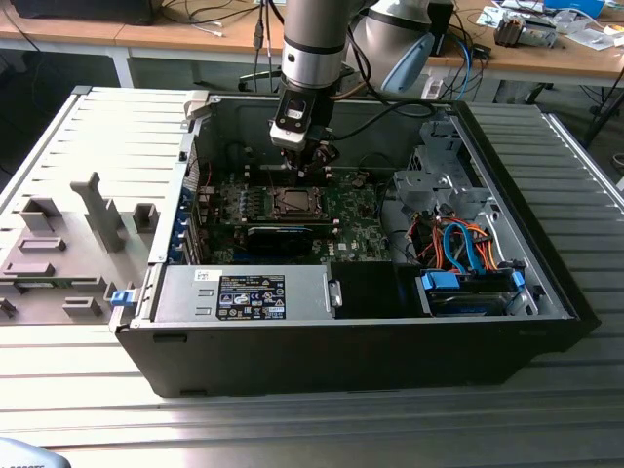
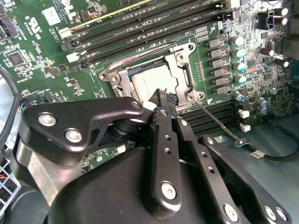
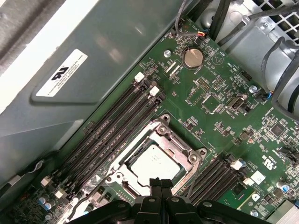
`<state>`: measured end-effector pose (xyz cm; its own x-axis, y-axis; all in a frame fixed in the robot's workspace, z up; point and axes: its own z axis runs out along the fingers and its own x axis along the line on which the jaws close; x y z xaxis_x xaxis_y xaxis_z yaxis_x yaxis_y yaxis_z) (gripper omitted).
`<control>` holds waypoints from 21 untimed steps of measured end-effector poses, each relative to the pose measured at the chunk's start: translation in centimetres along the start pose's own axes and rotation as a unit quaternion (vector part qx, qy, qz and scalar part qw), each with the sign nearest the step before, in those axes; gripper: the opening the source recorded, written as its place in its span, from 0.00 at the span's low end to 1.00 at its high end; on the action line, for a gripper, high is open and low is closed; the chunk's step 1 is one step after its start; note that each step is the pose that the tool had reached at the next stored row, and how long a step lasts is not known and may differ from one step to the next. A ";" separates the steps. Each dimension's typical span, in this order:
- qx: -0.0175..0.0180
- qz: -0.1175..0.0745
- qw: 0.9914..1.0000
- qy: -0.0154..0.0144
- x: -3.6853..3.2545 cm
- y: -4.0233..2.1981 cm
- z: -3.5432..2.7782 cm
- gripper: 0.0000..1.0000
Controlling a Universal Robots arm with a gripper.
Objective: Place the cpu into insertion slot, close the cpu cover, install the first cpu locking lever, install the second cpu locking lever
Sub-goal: 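Install the first cpu locking lever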
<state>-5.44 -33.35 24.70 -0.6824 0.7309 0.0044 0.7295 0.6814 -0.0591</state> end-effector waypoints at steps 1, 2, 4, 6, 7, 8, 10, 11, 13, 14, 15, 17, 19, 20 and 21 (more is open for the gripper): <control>0.000 0.000 1.000 0.000 0.00 0.00 0.00 0.11; 0.000 -0.001 1.000 0.000 0.00 0.00 0.00 0.11; 0.000 -0.001 1.000 0.000 0.00 0.00 0.00 0.11; 0.000 -0.002 1.000 0.000 0.00 0.00 0.00 0.11; 0.000 -0.003 1.000 0.000 0.00 0.00 0.00 0.11; 0.000 -0.003 1.000 0.000 0.00 0.00 0.00 0.11; 0.000 -0.005 1.000 0.000 0.00 0.00 0.00 0.11; 0.000 -0.005 1.000 0.000 0.00 0.00 0.00 0.11; 0.000 -0.006 1.000 0.000 0.00 0.00 0.00 0.11; 0.000 -0.006 1.000 0.000 0.00 0.00 0.00 0.11; 0.000 -0.007 1.000 0.000 0.00 0.00 0.00 0.11; 0.000 -0.008 1.000 0.000 0.00 0.00 0.00 0.11; 0.000 -0.008 1.000 -0.001 0.00 0.00 0.00 0.11; 0.000 -0.009 1.000 -0.001 0.00 0.00 0.00 0.11; 0.000 -0.010 1.000 -0.001 0.00 0.00 0.00 0.11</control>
<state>-5.44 -33.35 24.69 -0.6972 0.7169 0.0044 0.7155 0.6961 -0.0591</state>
